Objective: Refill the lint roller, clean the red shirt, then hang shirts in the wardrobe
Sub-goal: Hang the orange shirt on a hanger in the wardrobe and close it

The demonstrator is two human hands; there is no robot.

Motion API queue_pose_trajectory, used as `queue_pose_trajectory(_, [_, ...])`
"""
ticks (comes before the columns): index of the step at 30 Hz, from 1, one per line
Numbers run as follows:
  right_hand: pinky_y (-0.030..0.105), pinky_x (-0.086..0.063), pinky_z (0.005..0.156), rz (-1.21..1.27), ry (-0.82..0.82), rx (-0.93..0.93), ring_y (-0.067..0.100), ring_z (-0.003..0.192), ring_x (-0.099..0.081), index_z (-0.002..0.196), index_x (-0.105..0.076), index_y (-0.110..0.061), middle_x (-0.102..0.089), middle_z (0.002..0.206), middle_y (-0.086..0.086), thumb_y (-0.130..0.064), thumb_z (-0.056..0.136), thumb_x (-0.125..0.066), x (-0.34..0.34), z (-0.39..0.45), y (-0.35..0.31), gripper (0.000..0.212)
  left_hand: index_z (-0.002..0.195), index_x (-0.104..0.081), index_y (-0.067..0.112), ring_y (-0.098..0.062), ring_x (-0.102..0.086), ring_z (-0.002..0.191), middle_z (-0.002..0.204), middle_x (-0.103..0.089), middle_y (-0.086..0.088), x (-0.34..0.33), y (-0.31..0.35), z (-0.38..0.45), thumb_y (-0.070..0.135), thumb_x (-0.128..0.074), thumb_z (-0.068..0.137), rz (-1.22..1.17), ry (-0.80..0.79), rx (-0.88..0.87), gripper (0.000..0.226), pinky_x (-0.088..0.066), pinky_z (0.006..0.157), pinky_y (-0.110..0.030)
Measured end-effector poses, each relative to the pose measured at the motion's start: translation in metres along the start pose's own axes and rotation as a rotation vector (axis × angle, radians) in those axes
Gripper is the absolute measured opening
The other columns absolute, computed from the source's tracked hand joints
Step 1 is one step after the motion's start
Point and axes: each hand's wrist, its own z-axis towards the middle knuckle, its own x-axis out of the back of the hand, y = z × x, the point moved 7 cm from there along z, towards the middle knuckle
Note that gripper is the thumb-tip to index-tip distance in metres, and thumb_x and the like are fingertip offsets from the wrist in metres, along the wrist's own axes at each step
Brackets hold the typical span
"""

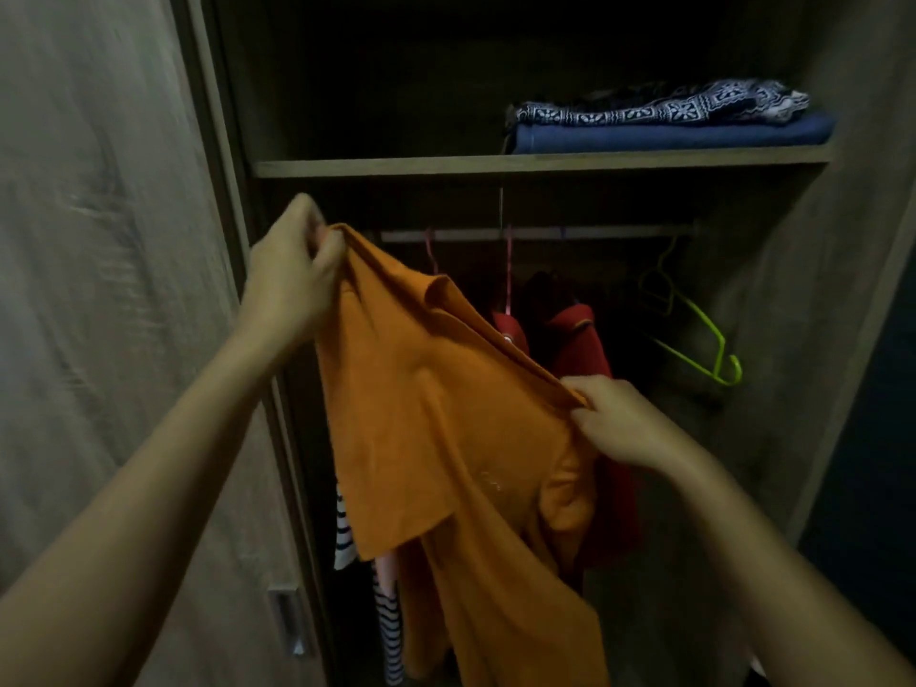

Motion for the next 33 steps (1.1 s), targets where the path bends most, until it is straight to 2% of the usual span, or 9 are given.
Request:
queue_pose_trajectory(3, [0.033,-0.054,0.073,0.009,0.014,0.098,0.006,0.078,-0.066,0.087,-0.069,-0.028,-0.071,0.082,-0.005,-0.002,0.09,-0.054,0.04,0.005,-0.001,0.03,0.11,-0.044,0.02,-0.002,-0.053,0.07,0.089,-0.053,0.005,-0.015,-0.04,-0.001,0.03,-0.043,0.1,-0.041,-0.238,0.18,0.014,-0.039,0.056,-0.019])
queue_pose_trajectory(7, [0.018,-0.051,0.07,0.206,0.106,0.213,-0.003,0.078,-0.062,0.1,-0.065,-0.031,-0.067,0.089,-0.011,-0.028,0.092,-0.062,0.089,0.001,-0.021,0.009,0.137,-0.041,0.034,-0.007,-0.051,0.107,0.128,-0.049,0.006,-0.03,-0.052,-0.02,0.049,-0.035,0.098,-0.204,-0.458,0.259,0.042,-0.04,0.084,-0.027])
queue_pose_trajectory(11, [0.028,-0.053,0.075,0.144,0.1,0.115,0.005,0.083,-0.067,0.096,-0.069,-0.025,-0.071,0.089,-0.006,-0.038,0.089,-0.064,0.063,0.009,0.002,0.016,0.1,-0.068,0.017,-0.01,-0.062,0.08,0.09,-0.065,-0.001,-0.047,-0.036,-0.046,0.055,-0.047,0.088,-0.077,-0.77,0.154,0.046,-0.045,0.073,-0.027])
queue_pose_trajectory(13, [0.027,-0.047,0.072,0.075,0.114,0.106,0.001,0.08,-0.064,0.092,-0.07,-0.025,-0.07,0.087,-0.007,-0.039,0.089,-0.064,0.045,0.012,0.014,0.016,0.09,-0.067,0.012,-0.018,-0.062,0.076,0.084,-0.063,-0.007,-0.056,-0.037,-0.051,0.046,-0.048,0.091,-0.021,-0.745,0.114,0.039,-0.049,0.073,-0.034])
queue_pose_trajectory(18, [0.018,-0.048,0.069,0.184,0.394,0.194,-0.002,0.076,-0.065,0.09,-0.07,-0.03,-0.07,0.082,-0.011,-0.038,0.089,-0.065,0.09,0.006,-0.004,0.009,0.105,-0.057,0.024,-0.024,-0.065,0.078,0.091,-0.066,-0.012,-0.057,-0.04,-0.04,0.034,-0.054,0.093,-0.196,-0.597,0.161,0.015,-0.05,0.066,-0.033])
queue_pose_trajectory(21, [0.012,-0.046,0.066,0.061,0.388,0.166,-0.002,0.076,-0.063,0.093,-0.068,-0.031,-0.067,0.083,-0.013,-0.04,0.092,-0.061,0.096,0.01,-0.003,0.011,0.121,-0.052,0.026,-0.018,-0.07,0.082,0.091,-0.072,-0.009,-0.065,-0.044,-0.033,0.03,-0.066,0.084,-0.286,-0.623,0.292,0.04,-0.051,0.069,-0.027])
queue_pose_trajectory(27, [0.019,-0.046,0.071,0.032,0.363,0.061,-0.002,0.082,-0.062,0.095,-0.068,-0.031,-0.066,0.086,-0.015,-0.038,0.094,-0.058,0.072,0.012,0.041,0.013,0.136,-0.049,0.017,-0.016,-0.058,0.114,0.131,-0.056,-0.004,-0.124,-0.065,-0.075,0.026,-0.066,0.086,-0.226,-0.963,0.502,0.053,-0.05,0.095,-0.033])
queue_pose_trajectory(30, [0.023,-0.048,0.074,0.059,0.406,0.057,0.0,0.084,-0.062,0.098,-0.068,-0.033,-0.066,0.089,-0.015,-0.041,0.094,-0.056,0.083,0.011,0.048,0.015,0.127,-0.055,0.019,-0.023,-0.066,0.107,0.119,-0.067,-0.006,-0.141,-0.061,-0.09,0.025,-0.071,0.082,-0.408,-1.053,0.671,0.048,-0.051,0.097,-0.045])
queue_pose_trajectory(33, [0.029,-0.054,0.077,0.109,0.446,0.036,0.004,0.083,-0.066,0.1,-0.066,-0.033,-0.067,0.089,-0.012,-0.047,0.092,-0.054,0.098,0.01,0.055,0.02,0.119,-0.06,0.014,-0.026,-0.07,0.1,0.109,-0.072,-0.01,-0.144,-0.055,-0.083,0.044,-0.069,0.076,-0.418,-1.072,0.7,0.054,-0.053,0.091,-0.047])
